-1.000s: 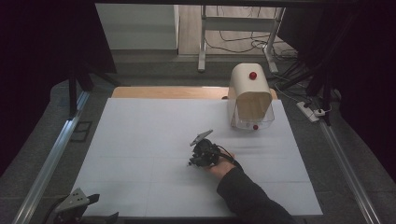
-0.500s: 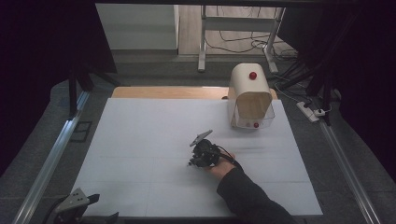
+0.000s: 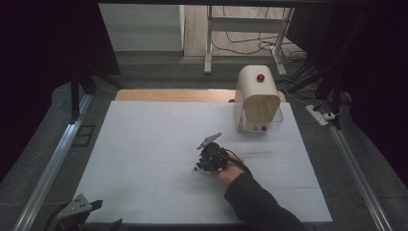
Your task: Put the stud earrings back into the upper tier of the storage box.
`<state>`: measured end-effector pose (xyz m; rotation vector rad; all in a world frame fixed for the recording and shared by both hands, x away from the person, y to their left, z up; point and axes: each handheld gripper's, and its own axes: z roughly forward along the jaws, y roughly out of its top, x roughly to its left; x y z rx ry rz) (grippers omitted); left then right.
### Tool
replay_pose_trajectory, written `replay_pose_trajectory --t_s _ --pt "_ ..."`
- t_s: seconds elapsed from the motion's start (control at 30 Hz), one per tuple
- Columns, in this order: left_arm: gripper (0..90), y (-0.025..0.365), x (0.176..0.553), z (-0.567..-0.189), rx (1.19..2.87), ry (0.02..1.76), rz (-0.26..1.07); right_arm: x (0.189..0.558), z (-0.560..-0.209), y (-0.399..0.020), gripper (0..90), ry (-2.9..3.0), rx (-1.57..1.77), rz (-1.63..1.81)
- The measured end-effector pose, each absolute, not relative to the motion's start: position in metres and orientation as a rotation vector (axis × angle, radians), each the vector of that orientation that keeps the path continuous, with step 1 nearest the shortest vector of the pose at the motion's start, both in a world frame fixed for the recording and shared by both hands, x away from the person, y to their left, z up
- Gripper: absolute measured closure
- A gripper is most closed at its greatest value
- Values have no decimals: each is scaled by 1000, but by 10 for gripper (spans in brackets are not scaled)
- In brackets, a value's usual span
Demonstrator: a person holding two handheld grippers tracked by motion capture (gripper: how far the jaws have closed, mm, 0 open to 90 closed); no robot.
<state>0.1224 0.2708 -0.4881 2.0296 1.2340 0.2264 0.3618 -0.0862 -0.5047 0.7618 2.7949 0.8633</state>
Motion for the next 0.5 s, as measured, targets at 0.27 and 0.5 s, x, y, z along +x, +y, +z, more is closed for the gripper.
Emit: replay_pose_trajectory --t_s 0.27,0.5 --pt "45 271 123 -488 2026 1235 222 361 -494 -92 750 2786 783 912" --pt "45 271 124 -488 2026 1241 218 360 -483 -99 750 2771 801 951"
